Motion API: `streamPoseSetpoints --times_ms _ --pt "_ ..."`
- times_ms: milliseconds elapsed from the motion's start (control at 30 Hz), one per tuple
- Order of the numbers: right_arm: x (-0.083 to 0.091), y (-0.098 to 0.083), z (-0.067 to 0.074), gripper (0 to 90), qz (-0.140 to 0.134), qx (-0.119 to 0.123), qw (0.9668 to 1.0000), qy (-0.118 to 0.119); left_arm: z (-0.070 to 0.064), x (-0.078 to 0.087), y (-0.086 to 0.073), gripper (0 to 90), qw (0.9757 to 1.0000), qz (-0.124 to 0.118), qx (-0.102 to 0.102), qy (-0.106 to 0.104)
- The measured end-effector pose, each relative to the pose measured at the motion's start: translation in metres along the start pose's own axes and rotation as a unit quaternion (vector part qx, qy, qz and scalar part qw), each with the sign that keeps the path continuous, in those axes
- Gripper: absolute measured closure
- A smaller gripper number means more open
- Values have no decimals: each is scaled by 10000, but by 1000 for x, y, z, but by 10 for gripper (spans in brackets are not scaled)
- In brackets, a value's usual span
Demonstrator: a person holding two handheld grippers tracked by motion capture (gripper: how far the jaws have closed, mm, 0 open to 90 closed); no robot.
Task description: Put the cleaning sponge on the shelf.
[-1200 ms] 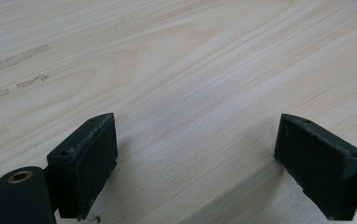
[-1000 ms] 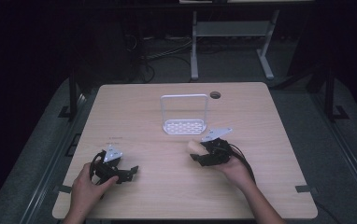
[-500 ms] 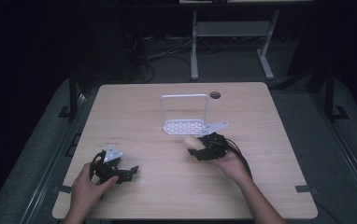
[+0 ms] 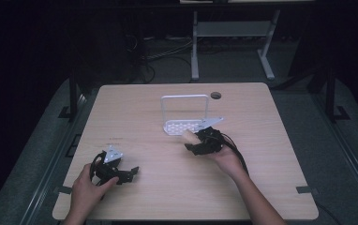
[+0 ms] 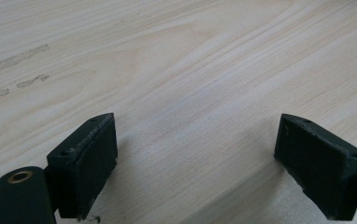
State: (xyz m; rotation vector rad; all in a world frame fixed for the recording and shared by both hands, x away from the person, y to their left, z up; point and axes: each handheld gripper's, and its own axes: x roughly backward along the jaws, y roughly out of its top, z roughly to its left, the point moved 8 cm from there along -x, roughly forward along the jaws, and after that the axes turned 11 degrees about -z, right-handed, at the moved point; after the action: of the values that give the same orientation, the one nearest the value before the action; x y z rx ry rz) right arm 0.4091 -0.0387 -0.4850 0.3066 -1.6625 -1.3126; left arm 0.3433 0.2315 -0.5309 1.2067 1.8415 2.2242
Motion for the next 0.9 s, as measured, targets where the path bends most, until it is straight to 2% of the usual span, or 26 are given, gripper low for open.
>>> streamPoseSetpoints --times_ms 900 --pt "-30 18 -17 408 65 -37 9998 -167 0 0 0 127 10000 13 -1 0"
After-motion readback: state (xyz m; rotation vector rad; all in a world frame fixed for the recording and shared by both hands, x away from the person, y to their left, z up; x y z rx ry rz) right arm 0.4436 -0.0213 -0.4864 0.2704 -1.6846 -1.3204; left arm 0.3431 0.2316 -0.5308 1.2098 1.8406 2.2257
